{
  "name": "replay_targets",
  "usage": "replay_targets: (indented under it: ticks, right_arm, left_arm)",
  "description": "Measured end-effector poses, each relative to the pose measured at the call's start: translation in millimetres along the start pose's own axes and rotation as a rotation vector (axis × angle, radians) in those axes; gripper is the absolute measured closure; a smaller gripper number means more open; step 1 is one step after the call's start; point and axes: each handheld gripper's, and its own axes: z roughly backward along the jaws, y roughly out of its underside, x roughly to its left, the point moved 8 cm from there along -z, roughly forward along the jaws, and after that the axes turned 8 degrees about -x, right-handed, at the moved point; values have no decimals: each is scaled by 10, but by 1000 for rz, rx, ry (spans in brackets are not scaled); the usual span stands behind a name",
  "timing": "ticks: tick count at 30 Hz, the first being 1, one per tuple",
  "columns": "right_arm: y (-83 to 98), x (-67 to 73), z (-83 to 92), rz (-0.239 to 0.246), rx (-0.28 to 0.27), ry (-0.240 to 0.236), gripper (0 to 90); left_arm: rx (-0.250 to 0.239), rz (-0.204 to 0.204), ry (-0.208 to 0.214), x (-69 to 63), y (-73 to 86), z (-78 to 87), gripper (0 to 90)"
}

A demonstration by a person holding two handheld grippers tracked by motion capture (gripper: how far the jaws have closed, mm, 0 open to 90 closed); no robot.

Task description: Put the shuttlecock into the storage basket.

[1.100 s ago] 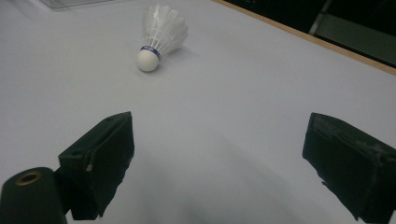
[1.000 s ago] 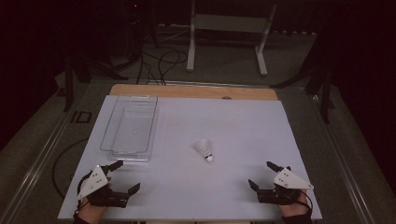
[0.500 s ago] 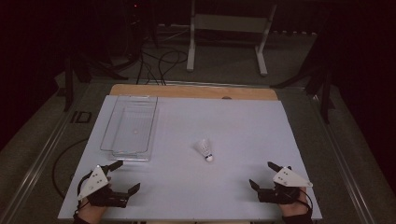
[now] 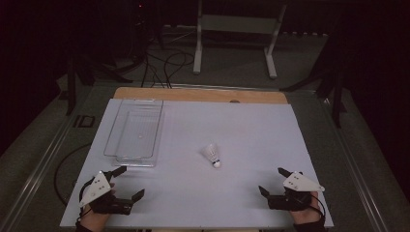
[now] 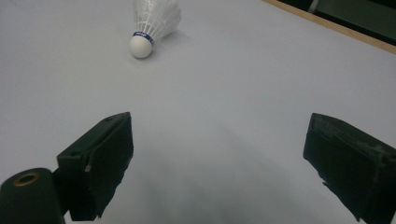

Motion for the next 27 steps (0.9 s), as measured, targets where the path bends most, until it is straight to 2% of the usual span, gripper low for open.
replay_targets:
  ticks: [5, 7, 13, 15, 21, 27]
  right_arm:
    - [-110, 26, 56, 15, -13, 14, 87]
    - [-195, 23, 107, 33, -30, 37, 83]
    - [-304, -11, 189, 19, -35, 60, 83]
    - [-373, -38, 244, 27, -53, 75, 83]
    - [-499, -91, 315, 32, -59, 100, 83]
    - [-629, -101, 304, 31, -64, 101, 83]
  left_arm:
    - [0, 0, 0, 0, 1, -1, 1]
    - [1, -4, 1, 0, 0, -1, 1]
    - [0, -4, 1, -4, 0, -9, 1]
    - [1, -1, 1, -3, 1, -9, 1]
    - [0, -1, 1, -4, 1, -14, 1]
    - [0, -1, 1, -4, 0, -15, 1]
